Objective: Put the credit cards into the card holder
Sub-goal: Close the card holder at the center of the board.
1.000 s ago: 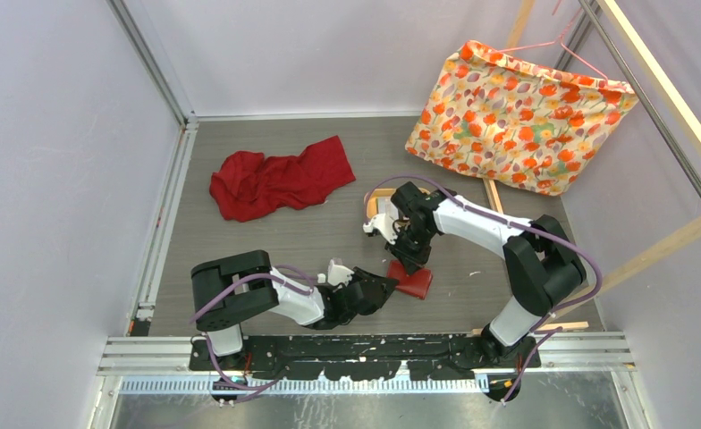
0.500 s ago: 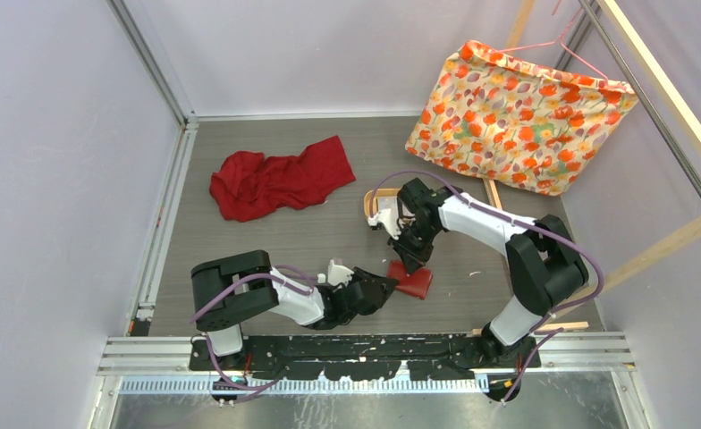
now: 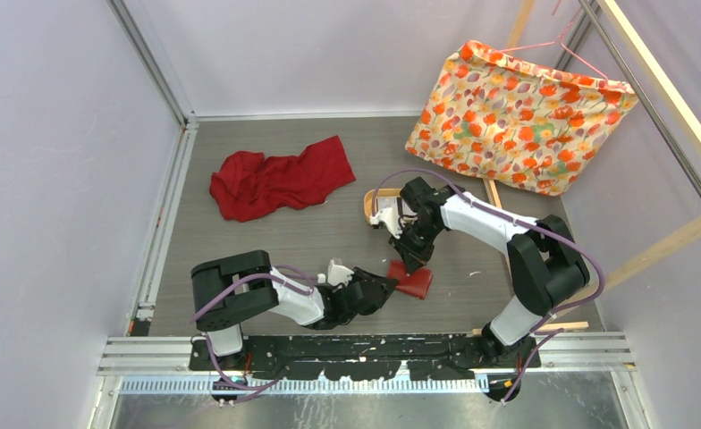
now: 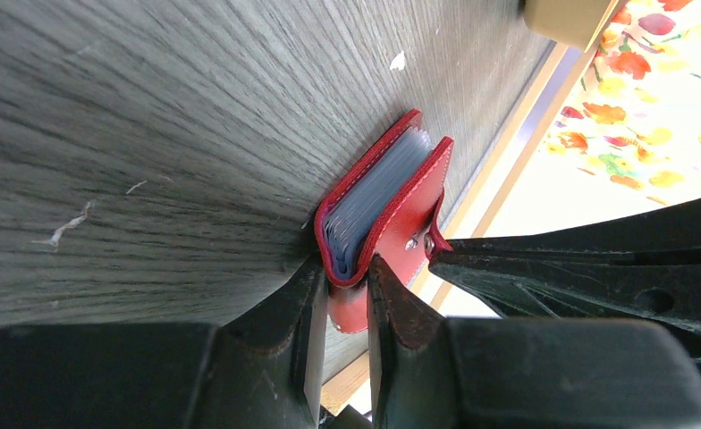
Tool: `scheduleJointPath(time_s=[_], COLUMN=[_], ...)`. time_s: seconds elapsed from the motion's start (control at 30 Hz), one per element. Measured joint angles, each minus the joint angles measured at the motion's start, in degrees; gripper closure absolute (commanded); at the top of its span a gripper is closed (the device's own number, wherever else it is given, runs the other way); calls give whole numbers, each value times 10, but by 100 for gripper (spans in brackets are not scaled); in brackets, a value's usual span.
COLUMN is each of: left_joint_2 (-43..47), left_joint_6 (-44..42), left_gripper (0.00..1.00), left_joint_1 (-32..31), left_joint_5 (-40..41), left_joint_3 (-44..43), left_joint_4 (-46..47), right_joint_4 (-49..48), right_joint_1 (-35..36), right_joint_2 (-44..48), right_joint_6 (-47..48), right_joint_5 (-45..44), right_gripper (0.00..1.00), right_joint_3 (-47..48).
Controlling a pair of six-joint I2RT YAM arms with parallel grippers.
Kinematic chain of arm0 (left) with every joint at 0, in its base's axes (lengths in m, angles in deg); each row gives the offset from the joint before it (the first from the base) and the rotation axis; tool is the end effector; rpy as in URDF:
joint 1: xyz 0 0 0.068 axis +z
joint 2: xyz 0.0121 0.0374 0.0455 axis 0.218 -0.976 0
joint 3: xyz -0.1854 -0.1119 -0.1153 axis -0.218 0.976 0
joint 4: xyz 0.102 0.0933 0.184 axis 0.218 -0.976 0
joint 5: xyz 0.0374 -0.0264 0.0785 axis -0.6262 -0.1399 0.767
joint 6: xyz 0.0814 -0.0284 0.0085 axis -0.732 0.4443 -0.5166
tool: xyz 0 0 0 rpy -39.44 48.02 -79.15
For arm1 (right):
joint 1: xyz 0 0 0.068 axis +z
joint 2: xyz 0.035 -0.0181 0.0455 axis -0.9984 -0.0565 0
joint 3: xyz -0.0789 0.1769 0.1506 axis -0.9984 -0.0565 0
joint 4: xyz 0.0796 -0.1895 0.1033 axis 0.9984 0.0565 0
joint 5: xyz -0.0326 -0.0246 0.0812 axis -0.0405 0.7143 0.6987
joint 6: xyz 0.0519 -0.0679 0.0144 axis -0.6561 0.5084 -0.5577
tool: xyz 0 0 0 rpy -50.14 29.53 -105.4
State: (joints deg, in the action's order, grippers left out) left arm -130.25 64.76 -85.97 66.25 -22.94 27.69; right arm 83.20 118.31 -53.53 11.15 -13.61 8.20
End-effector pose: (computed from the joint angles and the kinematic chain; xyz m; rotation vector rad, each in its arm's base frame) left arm 0.1259 -0.2887 0.0858 -1.2788 2.1368 -1.2329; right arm 0.2053 0.1643 0.1413 -1.5869 2.4816 0.6569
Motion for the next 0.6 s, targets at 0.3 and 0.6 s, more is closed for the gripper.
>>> scheduleJointPath(time_s=[0.3,0.6], left_joint_2=[0,0], left_joint_6=[0,0], left_gripper=[79,79], left_joint_1=[0,0], left_joint_5=[0,0], left_joint_3=[0,0], left_joint_4=[0,0], right_joint_4=[0,0], right_joint_1=[11,19], right_joint_2=[-9,-10], right_joint_6=[6,4], right_joint_5=[-9,-22], right_gripper=[99,99], right_joint_3=[0,0])
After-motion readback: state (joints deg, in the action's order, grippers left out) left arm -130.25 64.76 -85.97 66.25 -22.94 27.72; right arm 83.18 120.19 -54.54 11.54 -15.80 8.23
